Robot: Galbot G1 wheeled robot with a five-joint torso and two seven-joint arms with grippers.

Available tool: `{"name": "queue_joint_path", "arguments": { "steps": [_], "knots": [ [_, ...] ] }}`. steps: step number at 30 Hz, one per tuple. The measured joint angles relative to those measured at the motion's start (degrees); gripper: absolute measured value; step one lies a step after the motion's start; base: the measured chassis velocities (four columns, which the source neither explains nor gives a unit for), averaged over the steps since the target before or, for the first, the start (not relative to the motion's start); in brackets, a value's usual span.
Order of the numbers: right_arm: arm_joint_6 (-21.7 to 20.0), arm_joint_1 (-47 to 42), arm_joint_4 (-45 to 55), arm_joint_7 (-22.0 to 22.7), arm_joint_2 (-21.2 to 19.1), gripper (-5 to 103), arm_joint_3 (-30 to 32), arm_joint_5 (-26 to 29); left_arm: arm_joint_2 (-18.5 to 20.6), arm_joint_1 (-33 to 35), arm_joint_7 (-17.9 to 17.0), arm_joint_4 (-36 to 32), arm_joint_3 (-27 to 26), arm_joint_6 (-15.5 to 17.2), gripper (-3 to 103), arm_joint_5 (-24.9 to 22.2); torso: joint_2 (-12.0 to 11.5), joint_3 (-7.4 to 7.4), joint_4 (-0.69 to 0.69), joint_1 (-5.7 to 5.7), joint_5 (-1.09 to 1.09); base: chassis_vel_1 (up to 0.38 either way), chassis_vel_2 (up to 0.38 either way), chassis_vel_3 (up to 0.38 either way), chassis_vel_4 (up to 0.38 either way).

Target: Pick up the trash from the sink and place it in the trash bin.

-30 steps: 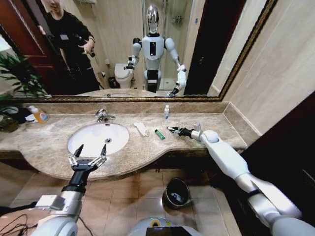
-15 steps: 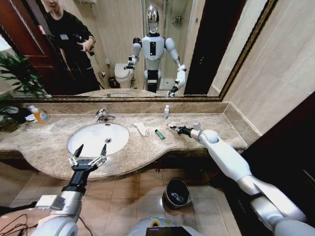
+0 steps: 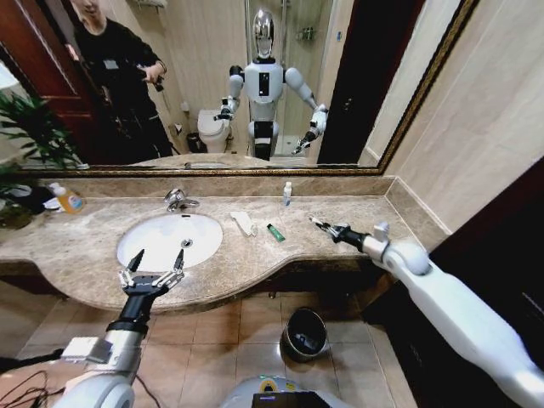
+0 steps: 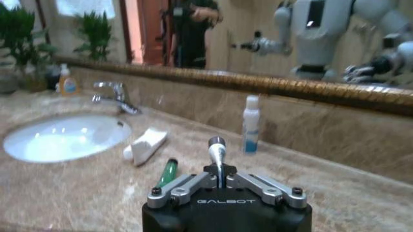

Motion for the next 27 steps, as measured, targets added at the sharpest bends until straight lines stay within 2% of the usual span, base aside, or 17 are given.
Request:
{"name": "queue_joint_path", "arguments": {
  "steps": [1,4,7,8,10,11,13,14,16,17,19,27],
  "knots": [
    [-0.3,-3.04,2.23,1.1,0.76,3,2.91,0.16,0.0,0.0,0.0,0.0,0.0,0.0,100,0.0,0.0,0.0,0.0,0.0,0.0,0.0,0.0,0.0,0.0],
    [-0.8,-7.97,5.24,2.91,2.32,3,6.11,0.4,0.0,0.0,0.0,0.0,0.0,0.0,100,0.0,0.0,0.0,0.0,0.0,0.01,0.0,0.0,0.0,0.0],
    [-1.19,-15.83,8.11,3.2,6.23,3,10.62,-1.4,0.0,0.0,0.0,0.0,0.0,0.0,100,0.0,0.01,0.0,-0.01,0.0,0.0,0.0,0.0,0.0,0.0],
    [-1.19,-15.83,8.11,3.2,6.23,3,10.62,-1.4,0.0,0.0,0.0,0.0,0.0,0.0,100,0.0,0.01,0.0,-0.01,0.0,0.0,0.0,0.0,0.0,0.0],
    [-0.87,-20.53,9.24,3.28,11.05,3,13.07,-2.75,0.0,0.0,0.0,0.0,0.0,0.0,100,0.0,0.01,0.0,-0.01,0.0,0.02,0.0,0.0,0.0,0.0],
    [-0.87,-20.53,9.24,3.28,11.05,3,13.07,-2.75,0.0,0.0,0.0,0.0,0.0,0.0,100,0.0,0.01,0.0,-0.01,0.0,0.02,0.0,0.0,0.0,0.0],
    [0.67,-23.95,9.21,3.99,16.17,3,13.89,-5.41,0.0,0.0,0.0,0.0,0.0,0.0,100,0.0,0.01,0.0,-0.01,0.0,0.02,0.0,0.0,0.0,0.0],
    [0.67,-23.95,9.21,3.99,16.17,3,13.89,-5.41,0.0,0.0,0.0,0.0,0.0,0.0,100,0.0,0.01,0.0,-0.01,0.0,0.02,0.0,0.0,0.0,0.0],
    [2.36,-25.81,7.95,4.68,19.72,3,13.98,-8.09,0.0,0.0,0.0,0.0,0.0,0.0,100,0.0,0.01,0.0,0.0,0.0,0.0,0.0,0.0,0.0,0.0],
    [2.36,-25.81,7.95,4.68,19.72,3,13.98,-8.09,0.0,0.0,0.0,0.0,0.0,0.0,100,0.0,0.01,0.0,0.0,0.0,0.0,0.0,0.0,0.0,0.0],
    [4.67,-26.87,5.47,6.07,22.68,3,13.98,-11.35,0.0,0.0,0.0,0.0,0.0,0.0,100,0.0,0.01,0.0,0.0,0.0,0.02,0.0,0.0,0.0,0.0],
    [7.87,-29.17,0.08,6.35,27.09,3,14.05,-15.0,0.0,0.0,0.0,0.0,0.0,0.0,100,0.0,0.01,0.0,0.0,0.01,0.01,0.0,0.0,0.0,0.0]
  ]
}}
